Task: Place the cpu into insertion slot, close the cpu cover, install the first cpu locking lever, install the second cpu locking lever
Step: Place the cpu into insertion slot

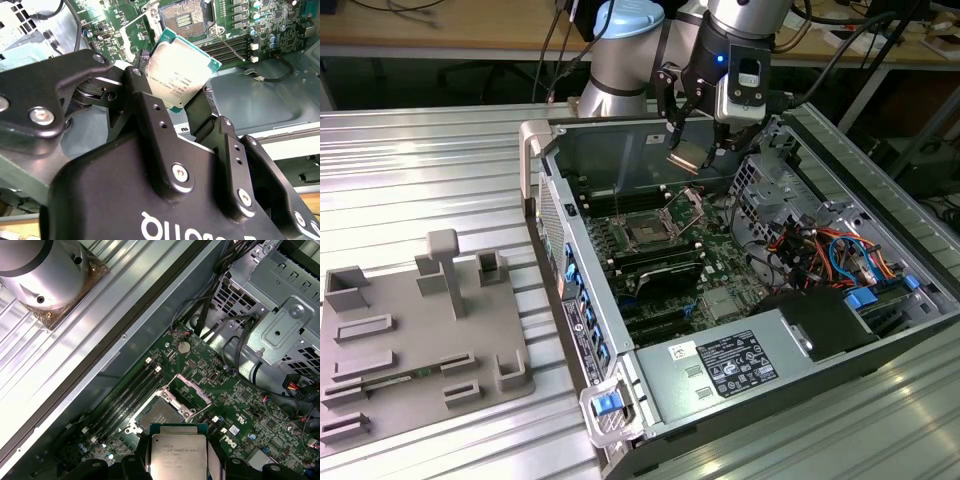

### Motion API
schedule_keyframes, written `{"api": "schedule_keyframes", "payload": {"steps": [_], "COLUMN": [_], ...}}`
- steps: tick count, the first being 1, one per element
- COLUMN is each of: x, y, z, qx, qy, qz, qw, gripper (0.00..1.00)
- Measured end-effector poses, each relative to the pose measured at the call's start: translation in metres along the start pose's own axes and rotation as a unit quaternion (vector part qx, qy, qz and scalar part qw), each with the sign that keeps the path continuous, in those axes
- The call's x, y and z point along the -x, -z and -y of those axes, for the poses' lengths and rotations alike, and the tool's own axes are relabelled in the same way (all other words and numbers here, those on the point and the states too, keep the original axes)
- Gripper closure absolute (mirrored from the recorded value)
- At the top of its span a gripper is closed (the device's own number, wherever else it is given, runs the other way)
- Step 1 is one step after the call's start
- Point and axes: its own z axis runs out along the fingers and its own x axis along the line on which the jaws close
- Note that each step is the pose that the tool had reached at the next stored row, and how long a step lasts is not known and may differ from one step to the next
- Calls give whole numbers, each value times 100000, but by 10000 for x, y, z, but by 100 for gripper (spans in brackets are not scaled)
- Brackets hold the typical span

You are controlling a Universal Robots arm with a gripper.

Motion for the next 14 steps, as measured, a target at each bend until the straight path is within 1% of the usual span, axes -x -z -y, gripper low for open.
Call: {"api": "schedule_keyframes", "payload": {"steps": [5, 10, 14], "x": [0, 0, 0], "y": [-2, -6, -11], "z": [0, 1, 1], "qx": [13, 40, 63], "qy": [-520, -1968, -3343], "qz": [42, 172, 297], "qw": [99999, 99980, 99944], "gripper": [45, 45, 45]}}
